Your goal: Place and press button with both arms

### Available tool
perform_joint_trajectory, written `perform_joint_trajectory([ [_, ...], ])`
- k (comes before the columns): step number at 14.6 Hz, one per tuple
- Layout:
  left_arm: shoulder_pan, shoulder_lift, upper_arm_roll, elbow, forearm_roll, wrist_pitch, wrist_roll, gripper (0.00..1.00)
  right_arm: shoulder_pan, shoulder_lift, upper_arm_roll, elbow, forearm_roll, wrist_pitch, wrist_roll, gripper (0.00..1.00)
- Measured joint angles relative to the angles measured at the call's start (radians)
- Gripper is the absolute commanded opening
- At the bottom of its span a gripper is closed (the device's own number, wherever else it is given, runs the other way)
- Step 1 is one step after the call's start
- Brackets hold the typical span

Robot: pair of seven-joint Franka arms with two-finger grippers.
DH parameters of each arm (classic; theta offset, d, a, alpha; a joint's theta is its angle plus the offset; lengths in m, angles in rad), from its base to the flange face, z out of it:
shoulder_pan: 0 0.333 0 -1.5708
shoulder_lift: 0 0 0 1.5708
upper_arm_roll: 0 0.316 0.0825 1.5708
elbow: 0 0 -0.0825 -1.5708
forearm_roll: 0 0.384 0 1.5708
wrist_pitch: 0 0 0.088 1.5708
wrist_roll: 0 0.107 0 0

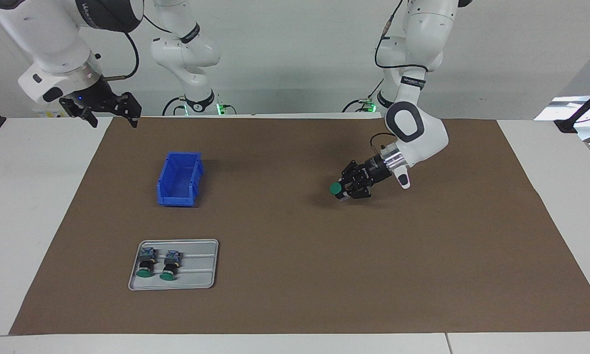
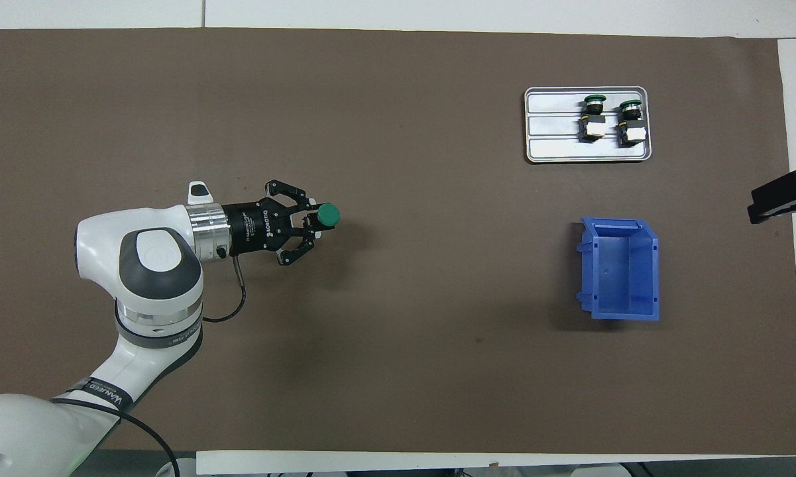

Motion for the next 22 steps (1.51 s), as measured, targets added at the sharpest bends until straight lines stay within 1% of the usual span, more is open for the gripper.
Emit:
perform_joint_trajectory([
  [4,0.016,0.025,-0.001,-0.008,-0.055,-0.020,0.024,0.07,0.000,0.000,0.000,0.000,0.000,0.000,0.000,0.99],
  [6,0.040,0.039,-0.001,-0.011,-0.086,-0.057,0.061,0.07,0.000,0.000,0.000,0.000,0.000,0.000,0.000,0.99],
  [10,0.083,0.058,-0.001,-0.027,-0.193,-0.147,0.161,0.07,0.000,0.000,0.000,0.000,0.000,0.000,0.000,0.99],
  [13,0.089,0.074,-0.001,-0.055,-0.282,-0.181,0.253,0.07,0.000,0.000,0.000,0.000,0.000,0.000,0.000,0.99],
  [15,0.090,0.081,-0.002,-0.057,-0.299,-0.194,0.269,0.07,0.000,0.000,0.000,0.000,0.000,0.000,0.000,0.99],
  [16,0.090,0.081,-0.003,-0.057,-0.301,-0.195,0.270,0.09,0.000,0.000,0.000,0.000,0.000,0.000,0.000,0.99],
  [22,0.086,0.083,-0.005,-0.058,-0.303,-0.192,0.272,0.09,0.000,0.000,0.000,0.000,0.000,0.000,0.000,0.99],
])
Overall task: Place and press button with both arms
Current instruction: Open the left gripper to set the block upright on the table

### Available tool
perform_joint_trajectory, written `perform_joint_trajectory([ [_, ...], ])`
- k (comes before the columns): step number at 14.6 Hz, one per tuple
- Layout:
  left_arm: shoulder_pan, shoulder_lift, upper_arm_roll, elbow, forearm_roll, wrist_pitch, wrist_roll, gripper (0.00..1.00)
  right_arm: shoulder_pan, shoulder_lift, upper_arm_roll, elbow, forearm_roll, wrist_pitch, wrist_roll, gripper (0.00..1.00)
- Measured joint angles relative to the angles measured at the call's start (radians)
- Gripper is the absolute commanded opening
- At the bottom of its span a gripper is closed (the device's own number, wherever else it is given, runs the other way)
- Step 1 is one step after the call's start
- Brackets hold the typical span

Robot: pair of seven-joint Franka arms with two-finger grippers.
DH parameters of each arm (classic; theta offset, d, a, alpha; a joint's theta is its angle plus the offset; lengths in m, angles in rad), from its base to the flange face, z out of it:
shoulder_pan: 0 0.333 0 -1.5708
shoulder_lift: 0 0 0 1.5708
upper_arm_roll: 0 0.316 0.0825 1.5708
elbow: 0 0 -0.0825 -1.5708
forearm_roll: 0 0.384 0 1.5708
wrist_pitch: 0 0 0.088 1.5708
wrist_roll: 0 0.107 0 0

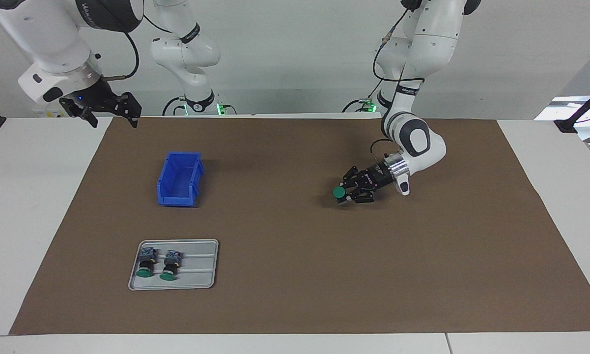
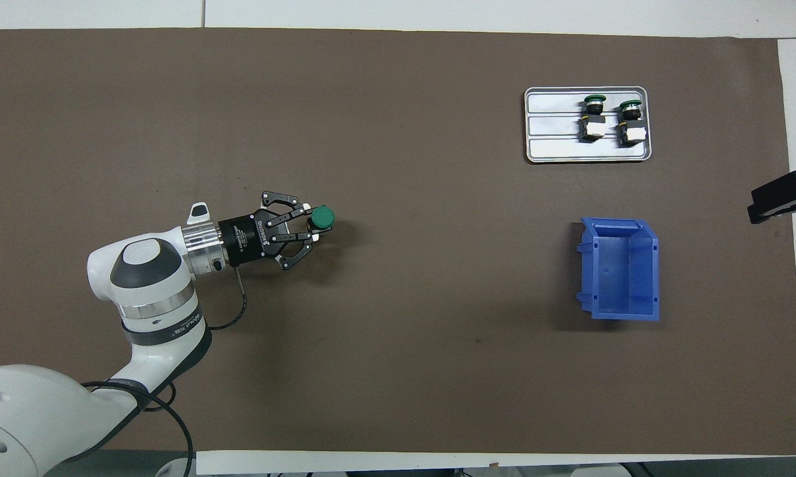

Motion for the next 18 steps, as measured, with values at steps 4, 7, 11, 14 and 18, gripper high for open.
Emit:
perform_joint_trajectory([
  [4,-0.009,0.003,-0.004,0.000,-0.004,0.009,0.001,0.11,0.000,0.000,0.000,0.000,0.000,0.000,0.000,0.99],
  [7,-0.017,0.007,-0.004,0.000,-0.004,0.023,0.008,0.12,0.000,0.000,0.000,0.000,0.000,0.000,0.000,0.99],
  [11,-0.033,0.007,-0.004,-0.001,-0.007,0.042,0.010,0.16,0.000,0.000,0.000,0.000,0.000,0.000,0.000,0.99],
  [14,-0.032,0.007,-0.003,-0.001,-0.007,0.046,0.012,0.28,0.000,0.000,0.000,0.000,0.000,0.000,0.000,0.99],
  [18,-0.032,0.007,-0.003,-0.001,-0.007,0.049,0.015,0.36,0.000,0.000,0.000,0.000,0.000,0.000,0.000,0.99],
])
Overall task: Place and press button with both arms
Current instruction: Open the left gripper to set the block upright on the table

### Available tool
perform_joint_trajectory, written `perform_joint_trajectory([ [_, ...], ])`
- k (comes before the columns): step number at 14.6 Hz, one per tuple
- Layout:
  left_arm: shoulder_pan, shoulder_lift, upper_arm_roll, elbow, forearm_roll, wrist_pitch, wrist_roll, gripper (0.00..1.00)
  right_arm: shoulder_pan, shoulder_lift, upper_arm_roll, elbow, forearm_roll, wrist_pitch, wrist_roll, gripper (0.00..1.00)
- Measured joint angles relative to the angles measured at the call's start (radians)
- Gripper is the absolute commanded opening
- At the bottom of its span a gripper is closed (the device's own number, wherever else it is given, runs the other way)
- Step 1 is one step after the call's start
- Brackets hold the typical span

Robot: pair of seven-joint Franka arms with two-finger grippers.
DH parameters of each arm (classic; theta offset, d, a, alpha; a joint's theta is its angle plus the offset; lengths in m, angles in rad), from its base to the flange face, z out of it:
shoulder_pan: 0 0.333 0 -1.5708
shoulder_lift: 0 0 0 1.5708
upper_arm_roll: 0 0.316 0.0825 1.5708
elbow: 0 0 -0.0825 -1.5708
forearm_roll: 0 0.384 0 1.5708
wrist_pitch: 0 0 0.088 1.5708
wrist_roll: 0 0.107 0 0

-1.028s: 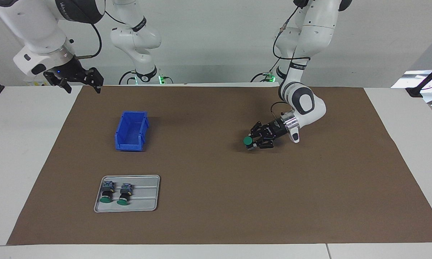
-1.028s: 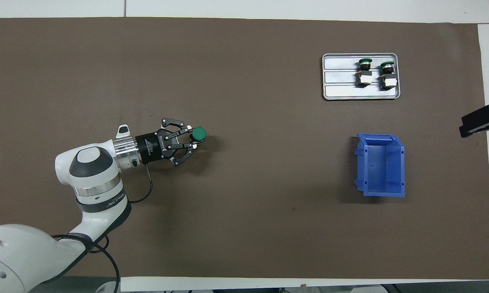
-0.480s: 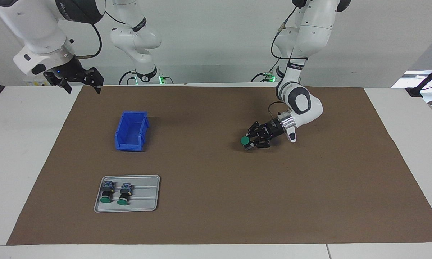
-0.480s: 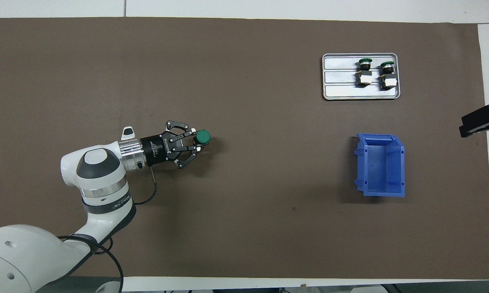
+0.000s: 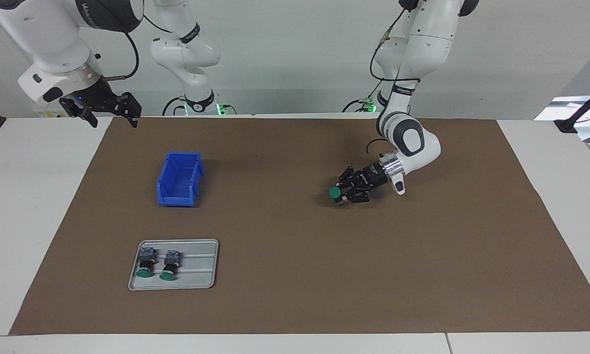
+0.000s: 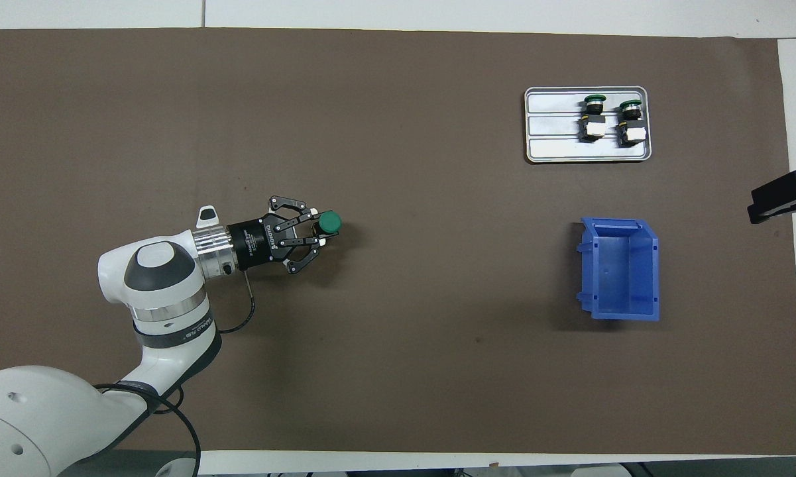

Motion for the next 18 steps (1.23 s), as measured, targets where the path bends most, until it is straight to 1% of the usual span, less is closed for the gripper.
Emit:
perform_joint_trajectory([
  [1,0.000,0.000,0.000,0.000,0.000,0.001,0.000,0.37,0.000,0.000,0.000,0.000,0.000,0.000,0.000,0.99],
  [2,0.000,0.000,0.000,0.000,0.000,0.002,0.000,0.41,0.000,0.000,0.000,0.000,0.000,0.000,0.000,0.99],
  [3,0.000,0.000,0.000,-0.001,0.000,0.003,0.001,0.59,0.000,0.000,0.000,0.000,0.000,0.000,0.000,0.99],
  [4,0.000,0.000,0.000,-0.001,0.000,0.003,0.001,1.00,0.000,0.000,0.000,0.000,0.000,0.000,0.000,0.99],
  [10,0.001,-0.004,0.002,0.000,-0.002,0.014,0.005,1.00,0.000,0.000,0.000,0.000,0.000,0.000,0.000,0.99],
  [15,-0.001,-0.043,0.001,0.002,-0.002,0.078,0.005,1.00,0.000,0.000,0.000,0.000,0.000,0.000,0.000,0.99],
  [18,-0.025,-0.067,0.001,0.002,-0.002,0.111,-0.031,1.00,0.000,0.000,0.000,0.000,0.000,0.000,0.000,0.99],
])
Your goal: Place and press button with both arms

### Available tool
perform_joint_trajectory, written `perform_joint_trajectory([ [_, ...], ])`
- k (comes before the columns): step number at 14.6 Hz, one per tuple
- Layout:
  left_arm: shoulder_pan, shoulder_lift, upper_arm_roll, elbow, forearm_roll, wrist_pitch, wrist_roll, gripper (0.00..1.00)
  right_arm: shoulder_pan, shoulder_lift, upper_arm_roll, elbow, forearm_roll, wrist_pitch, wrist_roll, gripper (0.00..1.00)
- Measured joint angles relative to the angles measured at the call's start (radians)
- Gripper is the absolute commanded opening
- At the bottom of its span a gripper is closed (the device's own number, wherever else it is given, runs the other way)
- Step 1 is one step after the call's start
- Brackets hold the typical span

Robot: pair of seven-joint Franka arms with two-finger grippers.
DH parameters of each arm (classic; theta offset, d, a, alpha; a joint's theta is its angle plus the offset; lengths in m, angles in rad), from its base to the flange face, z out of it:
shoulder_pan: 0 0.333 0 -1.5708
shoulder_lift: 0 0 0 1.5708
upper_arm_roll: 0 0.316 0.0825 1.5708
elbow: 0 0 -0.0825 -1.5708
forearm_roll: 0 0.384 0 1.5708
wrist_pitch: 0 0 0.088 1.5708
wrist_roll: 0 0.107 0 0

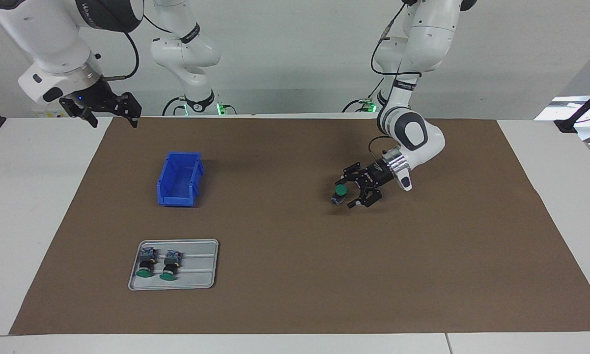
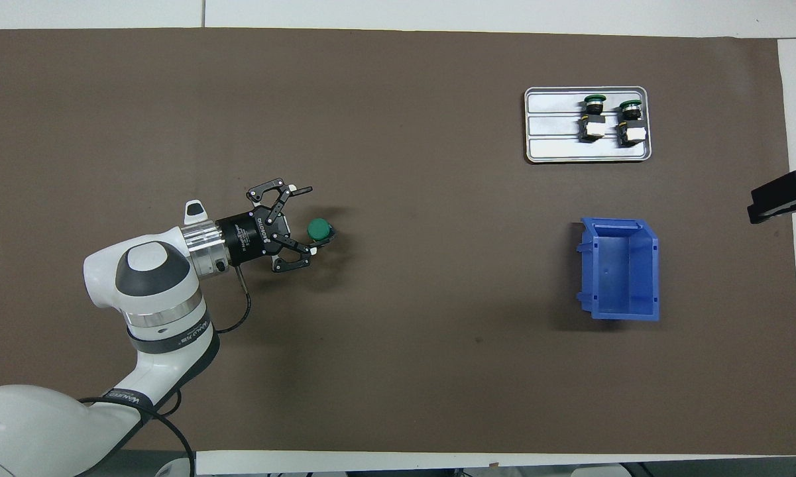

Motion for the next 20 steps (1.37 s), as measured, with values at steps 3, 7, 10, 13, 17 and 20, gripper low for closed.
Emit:
perform_joint_trajectory([
  [3,-0.043,-0.033,-0.001,0.001,0.000,0.055,-0.033,1.00,0.000,0.000,0.000,0.000,0.000,0.000,0.000,0.99],
  [7,-0.066,-0.072,-0.001,0.000,0.059,0.130,-0.038,1.00,0.000,0.000,0.000,0.000,0.000,0.000,0.000,0.99],
  [10,-0.067,-0.089,0.001,0.001,0.160,0.157,-0.045,1.00,0.000,0.000,0.000,0.000,0.000,0.000,0.000,0.99],
  [13,-0.065,-0.099,0.005,0.002,0.297,0.161,-0.057,1.00,0.000,0.000,0.000,0.000,0.000,0.000,0.000,0.99],
  [17,-0.063,-0.109,0.010,0.009,0.416,0.159,-0.096,1.00,0.000,0.000,0.000,0.000,0.000,0.000,0.000,0.99],
  [20,-0.017,-0.150,0.011,0.018,0.596,0.078,-0.189,1.00,0.000,0.000,0.000,0.000,0.000,0.000,0.000,0.99],
])
